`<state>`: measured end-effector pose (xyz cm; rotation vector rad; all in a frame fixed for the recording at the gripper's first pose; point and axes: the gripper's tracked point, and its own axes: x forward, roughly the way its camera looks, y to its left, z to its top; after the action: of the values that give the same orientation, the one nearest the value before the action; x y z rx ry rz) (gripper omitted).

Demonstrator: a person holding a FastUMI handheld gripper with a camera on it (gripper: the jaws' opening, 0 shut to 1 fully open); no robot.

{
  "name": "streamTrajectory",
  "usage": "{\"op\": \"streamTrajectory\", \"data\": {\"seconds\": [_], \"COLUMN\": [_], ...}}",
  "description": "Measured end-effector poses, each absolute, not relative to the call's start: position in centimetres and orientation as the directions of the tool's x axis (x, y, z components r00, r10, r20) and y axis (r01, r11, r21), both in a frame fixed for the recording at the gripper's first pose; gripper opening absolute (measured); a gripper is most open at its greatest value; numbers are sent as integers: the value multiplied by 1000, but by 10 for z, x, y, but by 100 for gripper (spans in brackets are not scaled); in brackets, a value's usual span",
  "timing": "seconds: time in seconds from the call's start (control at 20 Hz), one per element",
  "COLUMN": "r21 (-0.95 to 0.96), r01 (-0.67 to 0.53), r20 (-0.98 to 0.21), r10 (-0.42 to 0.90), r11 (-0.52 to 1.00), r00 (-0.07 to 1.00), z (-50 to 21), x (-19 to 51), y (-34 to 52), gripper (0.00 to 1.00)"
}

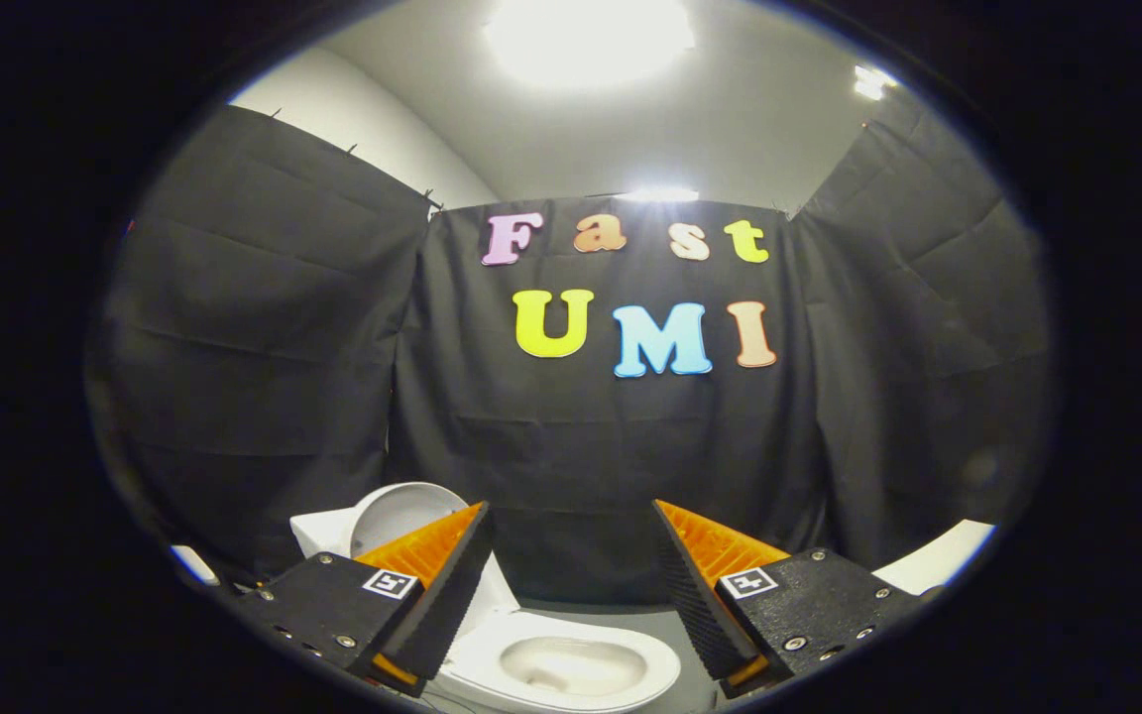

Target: Open the toilet lid.

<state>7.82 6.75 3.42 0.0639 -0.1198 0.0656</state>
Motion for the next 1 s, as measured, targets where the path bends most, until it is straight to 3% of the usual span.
{"op": "streamTrajectory", "data": {"seconds": [0.5,1.0], "r21": [-25,24], "r01": [1,-37], "r20": [90,74], "r10": [2,36], "r11": [1000,999], "r00": [996,997], "z": [13,1], "x": [39,16], "y": [-30,-36], "gripper": [95,95]}}
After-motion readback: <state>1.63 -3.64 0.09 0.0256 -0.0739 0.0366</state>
